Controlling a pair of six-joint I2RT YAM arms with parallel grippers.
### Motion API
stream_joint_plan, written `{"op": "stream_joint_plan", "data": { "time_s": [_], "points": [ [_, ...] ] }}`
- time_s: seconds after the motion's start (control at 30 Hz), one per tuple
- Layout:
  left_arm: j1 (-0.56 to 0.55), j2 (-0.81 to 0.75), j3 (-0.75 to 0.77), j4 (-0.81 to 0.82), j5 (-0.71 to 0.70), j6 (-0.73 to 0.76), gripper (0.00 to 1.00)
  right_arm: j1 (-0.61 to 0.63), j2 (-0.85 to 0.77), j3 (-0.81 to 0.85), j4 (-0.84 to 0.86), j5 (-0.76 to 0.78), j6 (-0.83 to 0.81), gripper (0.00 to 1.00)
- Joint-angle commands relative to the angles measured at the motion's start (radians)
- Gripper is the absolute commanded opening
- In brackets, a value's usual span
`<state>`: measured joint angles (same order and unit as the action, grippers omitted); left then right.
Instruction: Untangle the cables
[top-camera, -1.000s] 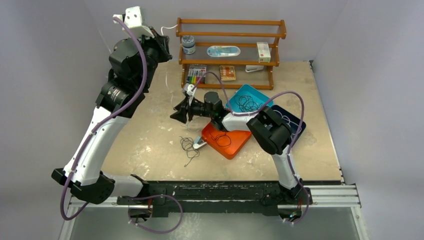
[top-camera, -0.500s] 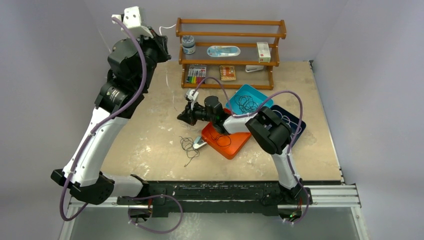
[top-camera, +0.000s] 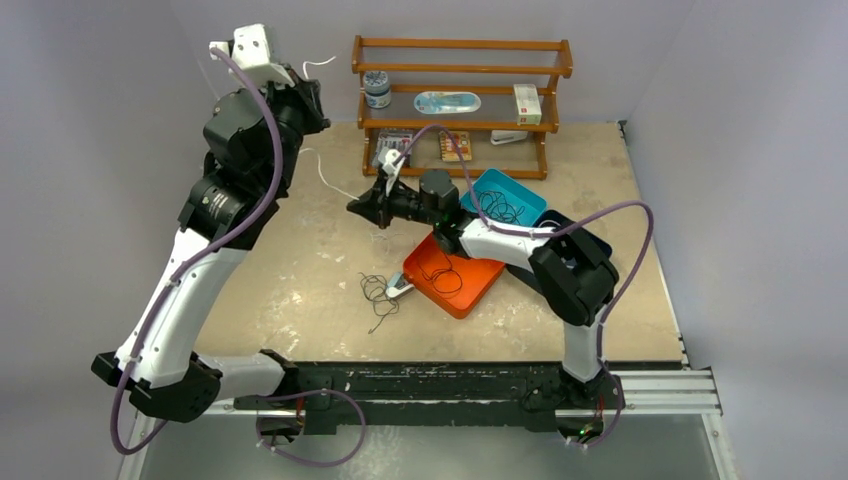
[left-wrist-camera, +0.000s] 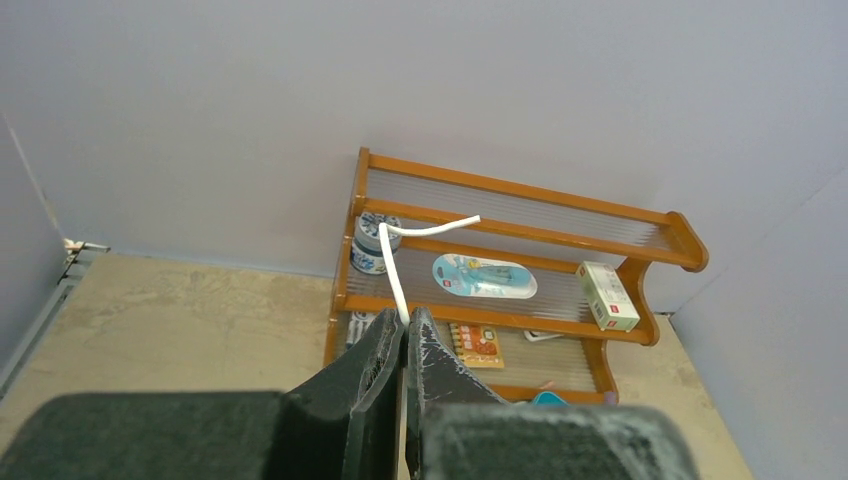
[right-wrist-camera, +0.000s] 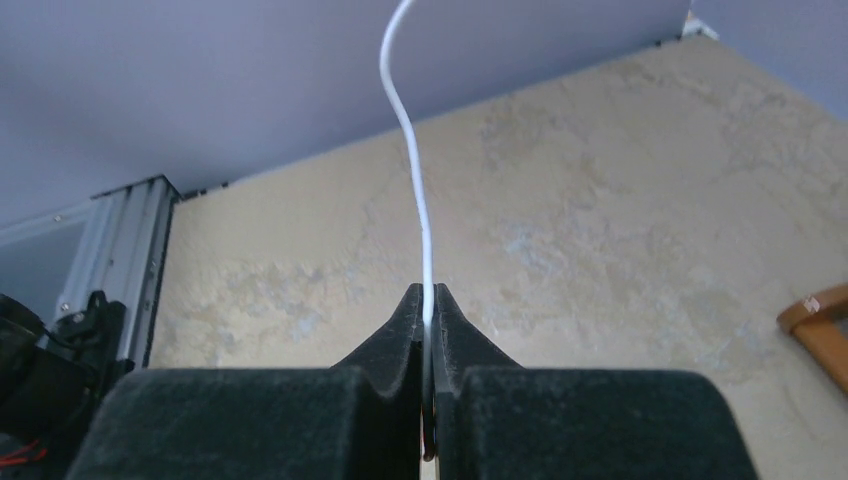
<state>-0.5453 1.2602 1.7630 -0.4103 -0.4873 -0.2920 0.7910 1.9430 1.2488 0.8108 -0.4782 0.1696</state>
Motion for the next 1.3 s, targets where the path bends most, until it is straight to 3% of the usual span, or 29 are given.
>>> {"op": "stream_joint_plan", "data": {
  "time_s": [0.0, 0.23, 0.7, 0.9, 1.1, 1.27],
  "points": [
    [0.001, -0.054, -0.021, 0.014, -0.044, 0.027, 0.00, -0.001, -0.091, 0.095, 0.003, -0.063, 0.047, 0.00],
    [0.001, -0.090, -0.053, 0.003, -0.074, 0.032, 0.00, -0.001, -0.129, 0.160, 0.047, -0.155, 0.157, 0.00],
    [0.000, -0.111, -0.171, 0.001, -0.051, -0.003, 0.00, -0.004, -0.220, 0.163, -0.142, 0.032, 0.086, 0.00],
    [0.001, -0.073, -0.196, 0.005, 0.139, -0.027, 0.00, -0.062, -0.340, 0.048, -0.225, 0.221, 0.134, 0.00],
    [0.000, 0.034, -0.232, 0.084, 0.409, -0.087, 0.00, -0.247, -0.563, -0.187, -0.223, 0.228, 0.285, 0.00],
    [-0.010, 0.105, -0.282, 0.174, 0.504, -0.141, 0.00, -0.360, -0.754, -0.329, -0.337, 0.299, 0.276, 0.00]
  ]
}}
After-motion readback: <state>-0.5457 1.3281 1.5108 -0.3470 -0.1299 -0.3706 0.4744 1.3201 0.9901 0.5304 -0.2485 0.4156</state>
